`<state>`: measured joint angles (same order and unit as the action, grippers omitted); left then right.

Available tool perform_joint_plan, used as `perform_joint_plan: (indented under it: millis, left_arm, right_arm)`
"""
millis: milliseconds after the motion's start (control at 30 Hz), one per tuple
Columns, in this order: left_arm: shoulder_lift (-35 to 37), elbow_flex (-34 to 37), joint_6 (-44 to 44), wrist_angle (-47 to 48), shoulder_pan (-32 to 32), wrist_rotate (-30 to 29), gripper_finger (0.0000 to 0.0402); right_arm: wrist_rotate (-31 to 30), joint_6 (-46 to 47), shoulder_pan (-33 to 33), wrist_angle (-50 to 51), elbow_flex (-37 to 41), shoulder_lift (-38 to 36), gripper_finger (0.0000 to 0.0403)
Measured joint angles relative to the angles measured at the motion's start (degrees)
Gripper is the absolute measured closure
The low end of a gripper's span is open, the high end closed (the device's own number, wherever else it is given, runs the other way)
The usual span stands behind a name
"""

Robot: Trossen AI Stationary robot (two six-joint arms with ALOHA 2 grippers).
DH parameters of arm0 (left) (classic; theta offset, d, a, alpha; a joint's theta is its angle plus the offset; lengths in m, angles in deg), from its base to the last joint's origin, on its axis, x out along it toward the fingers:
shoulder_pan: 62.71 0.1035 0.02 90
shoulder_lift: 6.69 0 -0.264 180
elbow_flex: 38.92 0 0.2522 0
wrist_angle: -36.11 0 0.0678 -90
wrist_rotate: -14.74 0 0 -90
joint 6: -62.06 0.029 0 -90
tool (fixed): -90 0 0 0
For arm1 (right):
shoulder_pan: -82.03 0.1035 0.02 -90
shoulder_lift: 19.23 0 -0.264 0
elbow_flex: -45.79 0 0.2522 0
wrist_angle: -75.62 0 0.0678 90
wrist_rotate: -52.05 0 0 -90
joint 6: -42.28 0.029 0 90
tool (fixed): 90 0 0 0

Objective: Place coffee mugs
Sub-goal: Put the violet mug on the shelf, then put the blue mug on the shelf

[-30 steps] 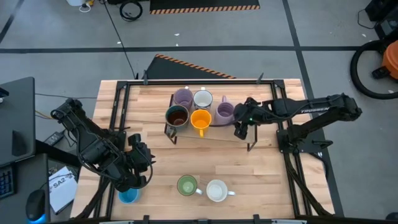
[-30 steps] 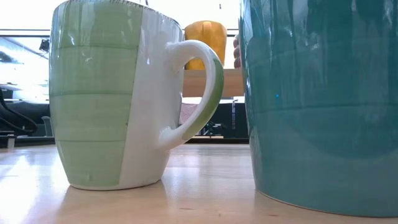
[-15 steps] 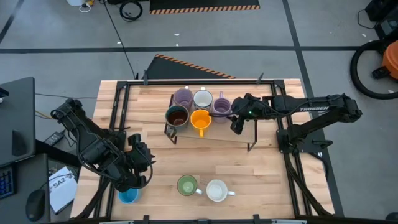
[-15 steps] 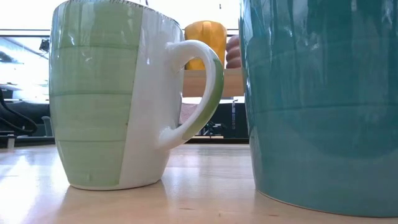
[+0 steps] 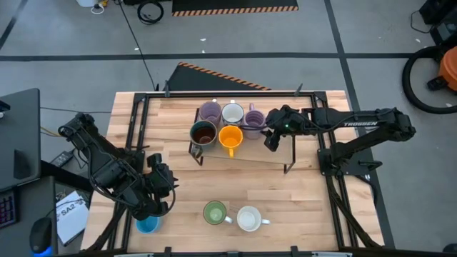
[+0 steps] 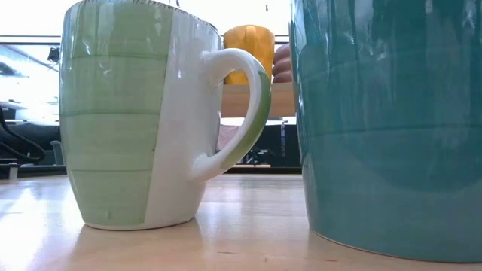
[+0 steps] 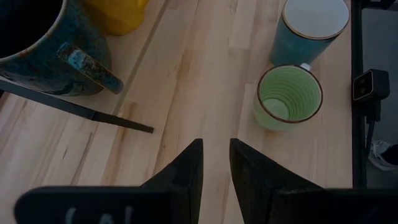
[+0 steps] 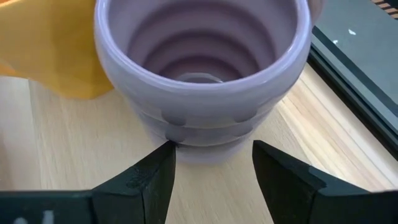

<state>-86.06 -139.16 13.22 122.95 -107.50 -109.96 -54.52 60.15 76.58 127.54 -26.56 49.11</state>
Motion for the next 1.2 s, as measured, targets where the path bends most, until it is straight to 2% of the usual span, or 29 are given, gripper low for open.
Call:
perform_joint_plan:
  millis: [667,833,1033,1200]
  left_arm:
    - [0.0,-0.02,-1.0,-0.02,0.0,-0.07,0.0317]
    - [0.0,0.0,-1.27,-0.04,0.0,-0.01,0.0317]
    - [0.0,0.0,-1.49,-0.04,0.0,1.17,0.0317]
    - [0.0,-0.01,0.35,-0.03,0.0,1.29,0.0317]
  right_arm:
    - [3.7,2.05,2.09,-3.42,-0.02,0.04,0.0193]
    - [5.65,4.16,3.64,0.33,-0.63,0.0,0.02]
    - [6.19,6.82,7.96,11.81,-6.3,-0.07,0.0203]
    - [5.35,8.51,15.19,11.9,-10.93,0.76,0.0203]
